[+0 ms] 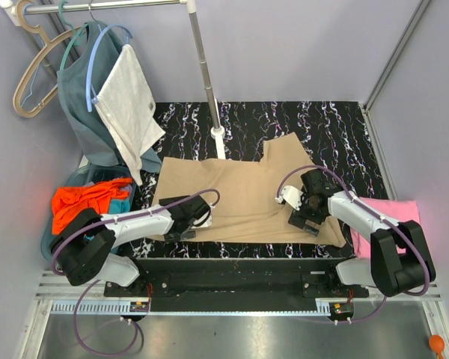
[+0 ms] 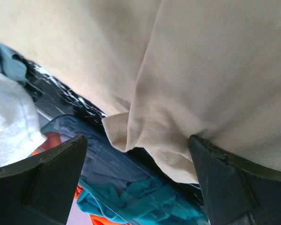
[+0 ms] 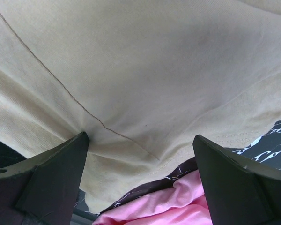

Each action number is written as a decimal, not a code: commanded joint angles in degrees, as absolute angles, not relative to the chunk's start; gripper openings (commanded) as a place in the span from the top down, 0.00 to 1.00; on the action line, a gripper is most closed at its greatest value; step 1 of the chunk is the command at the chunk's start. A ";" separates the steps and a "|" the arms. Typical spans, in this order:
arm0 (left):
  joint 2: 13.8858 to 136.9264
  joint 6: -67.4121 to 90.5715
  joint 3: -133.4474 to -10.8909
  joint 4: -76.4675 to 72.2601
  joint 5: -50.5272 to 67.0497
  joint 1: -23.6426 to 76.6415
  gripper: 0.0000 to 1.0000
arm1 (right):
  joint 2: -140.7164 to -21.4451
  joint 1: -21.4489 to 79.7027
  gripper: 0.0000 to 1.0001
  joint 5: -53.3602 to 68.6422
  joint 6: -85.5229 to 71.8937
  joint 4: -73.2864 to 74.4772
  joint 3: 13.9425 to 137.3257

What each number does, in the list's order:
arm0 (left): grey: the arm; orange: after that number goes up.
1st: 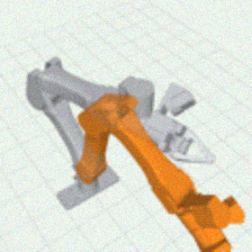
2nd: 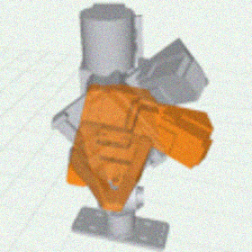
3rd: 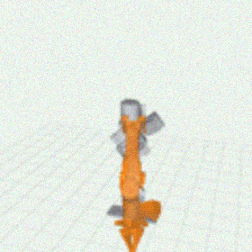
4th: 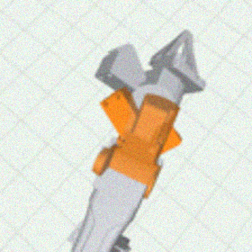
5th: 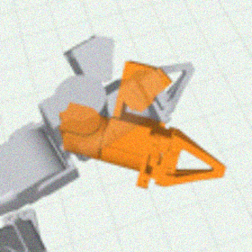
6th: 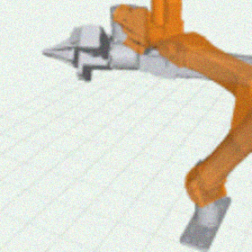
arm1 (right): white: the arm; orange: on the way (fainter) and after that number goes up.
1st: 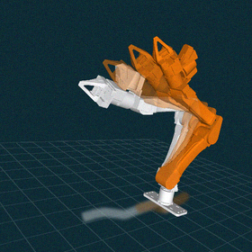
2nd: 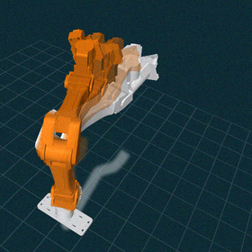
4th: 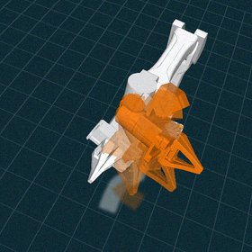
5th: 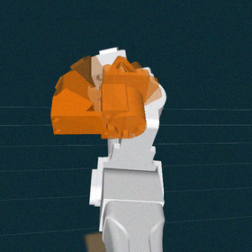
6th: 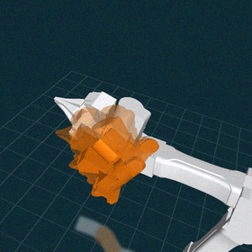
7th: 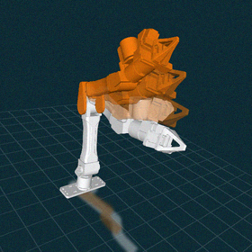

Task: Fold and stack the t-shirts
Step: Fold the tshirt

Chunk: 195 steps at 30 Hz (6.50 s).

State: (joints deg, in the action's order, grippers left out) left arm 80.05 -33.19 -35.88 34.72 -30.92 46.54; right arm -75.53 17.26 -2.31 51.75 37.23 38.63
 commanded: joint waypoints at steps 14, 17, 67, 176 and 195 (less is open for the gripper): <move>77.00 -28.56 -40.60 48.43 -19.77 49.13 0.01 | -71.81 18.11 0.00 -3.34 53.79 40.87 36.38; 74.36 -29.18 -43.24 46.07 -22.49 49.04 0.01 | -70.06 18.11 0.00 -3.17 53.53 41.31 37.52; 89.20 -34.98 -64.68 18.89 -10.72 20.39 0.01 | -127.52 3.78 0.12 17.40 18.01 30.32 109.76; 125.86 -51.24 -100.98 56.43 6.59 8.35 0.98 | -118.48 6.33 1.00 9.05 27.86 29.53 98.17; 119.54 -44.48 -98.79 53.62 -2.02 11.86 0.98 | -110.49 6.33 1.00 8.88 30.14 31.55 95.81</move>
State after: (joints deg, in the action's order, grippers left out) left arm 125.14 -46.65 -99.59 55.77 2.39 10.74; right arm -117.16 6.00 9.52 28.56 31.42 97.10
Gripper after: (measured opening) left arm 0.027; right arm 0.011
